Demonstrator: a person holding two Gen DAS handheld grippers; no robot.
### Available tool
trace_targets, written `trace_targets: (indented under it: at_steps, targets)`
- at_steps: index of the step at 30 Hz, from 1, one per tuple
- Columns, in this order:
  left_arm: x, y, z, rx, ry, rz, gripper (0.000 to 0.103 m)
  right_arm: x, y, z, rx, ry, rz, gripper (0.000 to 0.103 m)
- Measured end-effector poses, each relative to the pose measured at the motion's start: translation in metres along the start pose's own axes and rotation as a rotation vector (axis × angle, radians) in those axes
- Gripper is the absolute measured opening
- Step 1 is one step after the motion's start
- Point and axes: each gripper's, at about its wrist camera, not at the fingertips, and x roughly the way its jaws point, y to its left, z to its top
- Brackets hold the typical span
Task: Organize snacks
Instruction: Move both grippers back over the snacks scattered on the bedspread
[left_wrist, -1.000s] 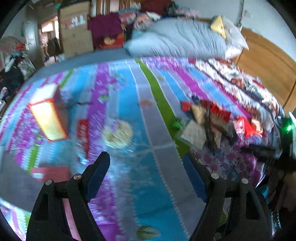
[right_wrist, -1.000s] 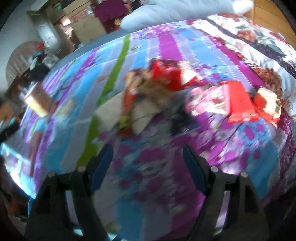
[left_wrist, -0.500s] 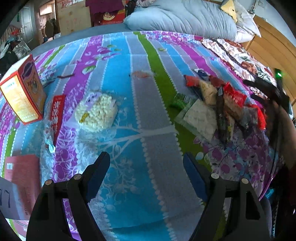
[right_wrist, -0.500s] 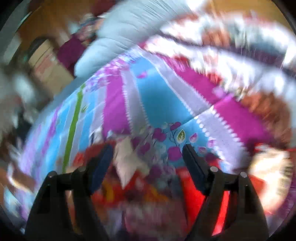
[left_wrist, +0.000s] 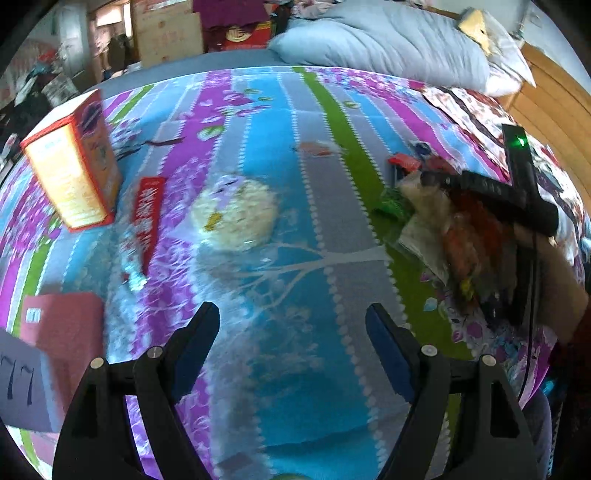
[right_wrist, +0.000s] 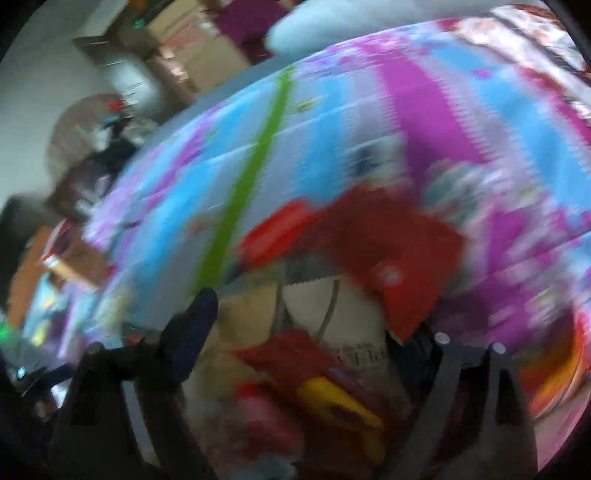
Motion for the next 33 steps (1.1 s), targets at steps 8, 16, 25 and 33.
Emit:
trace_targets:
  at_steps: [8, 16, 25, 33]
  targets:
    - [-0.017, 0.031, -0.018, -0.072, -0.010, 0.053, 0.083, 0.011, 0.118, -0.032, -0.246, 0.058, 0.081, 0.084]
    - [-0.029, 0.036, -0.028, -0.071, -0.028, 0.052, 0.083, -0.092, 0.125, -0.007, -0.218, -0.148, 0.195, 0.081]
    - [-0.027, 0.027, -0.050, -0.059, -0.008, -0.012, 0.083, -0.123, 0.092, -0.100, -0.225, 0.027, 0.018, 0.080]
    - [-0.027, 0.019, -0.057, -0.045, -0.009, -0.079, 0.083, -0.068, 0.134, -0.154, -0.417, 0.131, -0.030, 0.079]
